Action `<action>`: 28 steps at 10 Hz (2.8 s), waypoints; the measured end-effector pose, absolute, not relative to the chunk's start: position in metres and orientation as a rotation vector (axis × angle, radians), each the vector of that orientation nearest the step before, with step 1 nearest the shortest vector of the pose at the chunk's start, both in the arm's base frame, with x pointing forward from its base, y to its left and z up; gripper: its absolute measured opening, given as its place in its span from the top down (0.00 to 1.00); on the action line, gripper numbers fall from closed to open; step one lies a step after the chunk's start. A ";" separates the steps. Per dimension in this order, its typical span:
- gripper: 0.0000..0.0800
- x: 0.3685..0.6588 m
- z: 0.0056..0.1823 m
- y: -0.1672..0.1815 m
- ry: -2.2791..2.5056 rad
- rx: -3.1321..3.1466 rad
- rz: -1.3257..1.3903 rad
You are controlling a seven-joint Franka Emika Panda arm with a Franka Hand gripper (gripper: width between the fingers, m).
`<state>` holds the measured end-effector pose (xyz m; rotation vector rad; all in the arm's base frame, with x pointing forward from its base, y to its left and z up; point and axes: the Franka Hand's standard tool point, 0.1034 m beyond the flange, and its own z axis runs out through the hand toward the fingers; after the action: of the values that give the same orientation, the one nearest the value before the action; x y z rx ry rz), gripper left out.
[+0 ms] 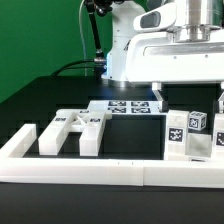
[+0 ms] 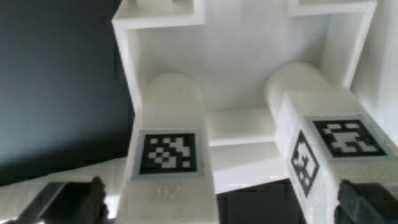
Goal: Assemble chair
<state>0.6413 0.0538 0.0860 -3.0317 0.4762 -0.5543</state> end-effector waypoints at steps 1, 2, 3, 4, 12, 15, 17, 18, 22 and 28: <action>0.19 0.641 0.086 0.054 0.472 -3.033 -0.553; 0.19 0.641 0.086 0.054 0.470 -3.033 -0.553; 0.19 0.641 0.085 0.055 0.467 -3.032 -0.556; 0.19 0.642 0.084 0.059 0.449 -3.017 -0.615; 0.19 0.647 0.100 0.056 0.321 -3.017 -0.719; 0.19 0.645 0.098 0.056 0.301 -3.023 -0.717; 0.19 0.644 0.096 0.056 0.283 -3.028 -0.719; 0.19 0.640 0.088 0.054 0.230 -3.043 -0.727; 0.19 0.629 0.059 0.051 0.168 -3.071 -0.729; 0.19 0.621 0.027 0.052 0.144 -3.097 -0.691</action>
Offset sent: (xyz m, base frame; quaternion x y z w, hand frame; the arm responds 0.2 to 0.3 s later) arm -0.0150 0.0108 -0.0212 -0.0077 0.0469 -0.0369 0.9982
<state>0.6205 0.0522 0.0271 -3.0968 0.1442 -0.6905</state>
